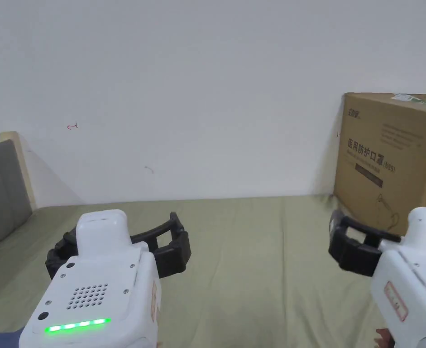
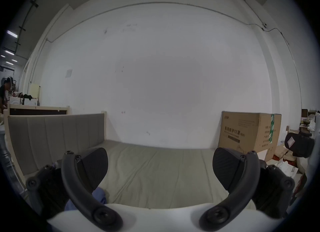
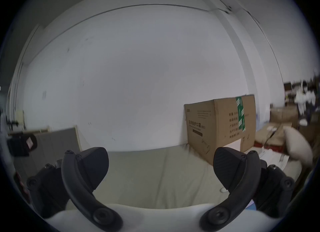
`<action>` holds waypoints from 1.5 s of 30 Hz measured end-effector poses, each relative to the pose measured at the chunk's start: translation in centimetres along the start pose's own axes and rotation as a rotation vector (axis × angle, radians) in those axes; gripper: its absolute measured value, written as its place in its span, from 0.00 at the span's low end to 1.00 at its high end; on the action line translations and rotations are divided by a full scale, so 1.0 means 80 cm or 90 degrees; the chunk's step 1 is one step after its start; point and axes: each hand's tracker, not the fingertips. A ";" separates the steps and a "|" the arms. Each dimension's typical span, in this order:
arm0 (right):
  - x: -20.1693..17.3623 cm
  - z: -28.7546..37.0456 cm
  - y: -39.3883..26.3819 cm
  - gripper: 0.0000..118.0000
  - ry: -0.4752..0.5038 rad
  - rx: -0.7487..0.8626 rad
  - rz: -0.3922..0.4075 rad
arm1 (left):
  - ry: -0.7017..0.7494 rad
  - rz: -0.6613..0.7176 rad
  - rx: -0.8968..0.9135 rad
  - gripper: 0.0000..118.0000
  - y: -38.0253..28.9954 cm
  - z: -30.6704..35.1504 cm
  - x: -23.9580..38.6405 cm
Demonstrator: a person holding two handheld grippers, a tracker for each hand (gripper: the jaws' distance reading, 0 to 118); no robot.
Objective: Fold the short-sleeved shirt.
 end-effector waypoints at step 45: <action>0.006 0.007 -0.027 0.00 0.058 -0.060 0.026 | -0.045 -0.078 -0.041 0.00 -0.021 0.015 0.034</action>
